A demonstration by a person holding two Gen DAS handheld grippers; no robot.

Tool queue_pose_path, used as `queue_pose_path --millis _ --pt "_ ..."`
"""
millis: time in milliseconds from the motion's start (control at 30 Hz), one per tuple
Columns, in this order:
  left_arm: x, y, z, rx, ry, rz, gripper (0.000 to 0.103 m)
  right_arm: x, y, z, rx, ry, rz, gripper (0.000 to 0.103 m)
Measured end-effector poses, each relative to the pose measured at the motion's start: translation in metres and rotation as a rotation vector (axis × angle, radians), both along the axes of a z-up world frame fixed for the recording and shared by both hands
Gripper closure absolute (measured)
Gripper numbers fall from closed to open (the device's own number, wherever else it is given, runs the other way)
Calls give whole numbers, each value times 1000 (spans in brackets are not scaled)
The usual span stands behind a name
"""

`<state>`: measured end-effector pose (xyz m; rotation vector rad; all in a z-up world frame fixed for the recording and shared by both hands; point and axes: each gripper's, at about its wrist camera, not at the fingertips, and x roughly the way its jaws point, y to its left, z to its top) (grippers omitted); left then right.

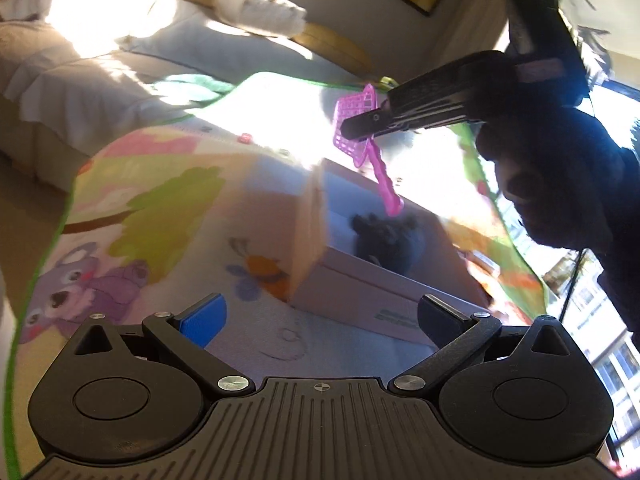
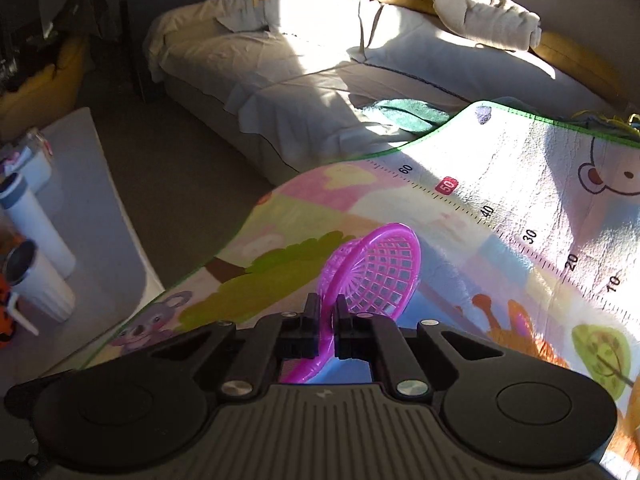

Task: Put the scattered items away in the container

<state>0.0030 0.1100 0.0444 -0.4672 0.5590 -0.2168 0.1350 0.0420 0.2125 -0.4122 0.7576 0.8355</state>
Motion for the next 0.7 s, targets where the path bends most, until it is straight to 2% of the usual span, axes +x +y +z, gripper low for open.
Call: queue_pose_path --millis 100,233,500,567,667,700 --pt "-5 -20 1 -21 -16 -113 0 -34 -51 0 61 41 -5 97" --pt "-10 -52 5 8 -26 -219 0 -71 -128 -14 194 161 -32 97" --pt "0 -130 8 70 19 -389 0 -102 -269 -80 554 377 -256 96" --pt "3 -151 7 95 42 -428 0 -108 -296 -98 616 398 -314 95" --pt "4 -180 3 145 73 -483 0 -117 -329 -118 642 386 -402 92" --pt "4 -188 2 161 80 -498 0 -119 -337 -122 651 381 -420 80"
